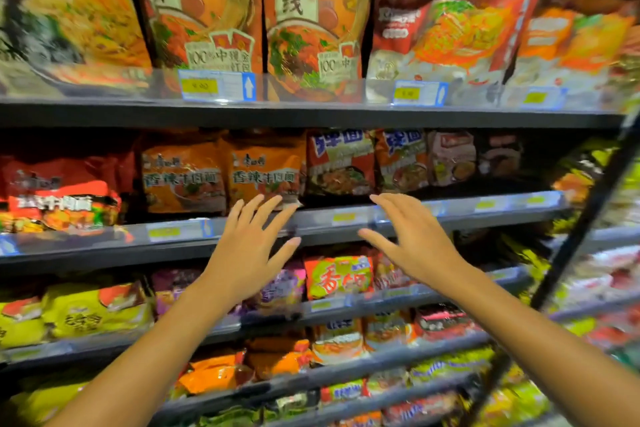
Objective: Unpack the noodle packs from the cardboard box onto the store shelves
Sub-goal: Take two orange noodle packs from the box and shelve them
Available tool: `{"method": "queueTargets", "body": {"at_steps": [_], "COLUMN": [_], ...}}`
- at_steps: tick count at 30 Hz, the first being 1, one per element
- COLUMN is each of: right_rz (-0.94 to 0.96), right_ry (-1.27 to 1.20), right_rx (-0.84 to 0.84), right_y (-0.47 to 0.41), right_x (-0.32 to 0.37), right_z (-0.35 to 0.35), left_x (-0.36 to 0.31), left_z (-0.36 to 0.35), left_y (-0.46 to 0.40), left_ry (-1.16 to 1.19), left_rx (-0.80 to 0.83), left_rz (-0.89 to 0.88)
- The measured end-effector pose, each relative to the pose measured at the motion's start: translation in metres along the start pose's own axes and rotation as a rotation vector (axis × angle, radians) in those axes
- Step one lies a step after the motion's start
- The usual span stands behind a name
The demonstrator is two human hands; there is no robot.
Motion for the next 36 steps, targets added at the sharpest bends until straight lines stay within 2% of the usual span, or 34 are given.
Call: {"method": "queueTargets", "body": {"at_steps": [4,11,16,22,26,31,36], "right_rz": [0.008,-0.145,-0.244,-0.501,-0.648,-0.775,-0.879], "right_ry": [0.076,0.022,-0.015,-0.042,-0.029,-0.023,-0.077], "right_rx": [-0.055,0.086,0.114,0.293,0.322,0.356,0.365], "right_y": [0.065,0.187,0.296,0.461,0.556,0.644,0.689], "right_x": [-0.037,-0.125,-0.199,-0.310,-0.361,-0.402,-0.437], "right_z": [0.002,0.006,0.023,0.039,0.062,0.082,0.090], "left_x": [-0.062,-0.189,-0.305,-0.471,-0.569,-0.670,-0.745], "left_z": [-0.015,-0.045,-0.079,-0.121,-0.142,-0.171,-0.206], "left_y": [-0.008,-0.018,-0.011,0.014,0.028,0.035,0.029], "left_ry": [0.030,0.127,0.163,0.174,0.226,0.277,0.303], "left_rx": [0.025,0.105,0.206,0.336,0.414,0.446,0.517], "left_rz": [-0.174,-0.326,-0.409,-0.496,-0.597,-0.726,-0.798]}}
Point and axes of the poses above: each hand's wrist, its own y-axis away from the middle knuckle, its own z-axis out of the back of the hand, x = y × z, the point moved 4 cm from there along -y, towards the middle knuckle, and after that the axes turned 3 degrees about x, right-handed, at the moved point
